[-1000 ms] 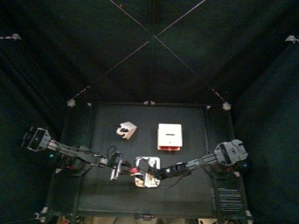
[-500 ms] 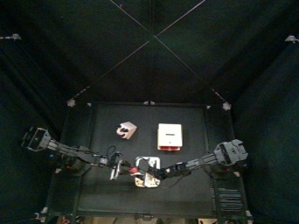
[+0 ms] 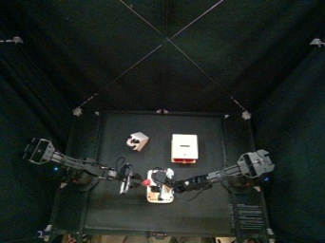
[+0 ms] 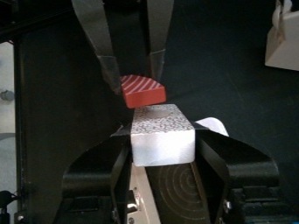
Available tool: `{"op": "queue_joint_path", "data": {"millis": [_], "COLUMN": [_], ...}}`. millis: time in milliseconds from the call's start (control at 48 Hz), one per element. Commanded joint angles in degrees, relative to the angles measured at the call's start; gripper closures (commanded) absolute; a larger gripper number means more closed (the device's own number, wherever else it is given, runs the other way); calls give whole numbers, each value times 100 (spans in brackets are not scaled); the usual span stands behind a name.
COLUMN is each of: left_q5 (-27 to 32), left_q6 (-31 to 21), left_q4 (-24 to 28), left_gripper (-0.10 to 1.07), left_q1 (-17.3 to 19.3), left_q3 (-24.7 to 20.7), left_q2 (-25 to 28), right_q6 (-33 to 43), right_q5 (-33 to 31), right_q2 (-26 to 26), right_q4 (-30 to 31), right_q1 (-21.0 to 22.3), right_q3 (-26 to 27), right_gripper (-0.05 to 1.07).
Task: Separate salmon and rice
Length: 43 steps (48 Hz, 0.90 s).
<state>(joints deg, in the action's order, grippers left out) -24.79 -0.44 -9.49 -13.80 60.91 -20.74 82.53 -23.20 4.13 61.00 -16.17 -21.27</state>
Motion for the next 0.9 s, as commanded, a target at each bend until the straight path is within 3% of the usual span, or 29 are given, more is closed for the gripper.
{"op": "queue_joint_path", "data": {"millis": [0, 375, 875], "left_q5": [-26, -26, -26], "left_q6": [9, 9, 9], "left_q4": [9, 9, 9], "left_gripper": [53, 53, 53], "left_q1": [18, 18, 18], "left_q3": [-62, -44, -9], "left_q2": [-53, -88, -88], "right_q6": [-9, 18, 79], "right_q5": [-97, -738, -1055], "right_q2": [-316, -598, -650], "right_q4": [18, 26, 62], "right_q1": [-62, -457, -492], "right_q3": [35, -105, -70], "right_gripper": [52, 52, 52]}}
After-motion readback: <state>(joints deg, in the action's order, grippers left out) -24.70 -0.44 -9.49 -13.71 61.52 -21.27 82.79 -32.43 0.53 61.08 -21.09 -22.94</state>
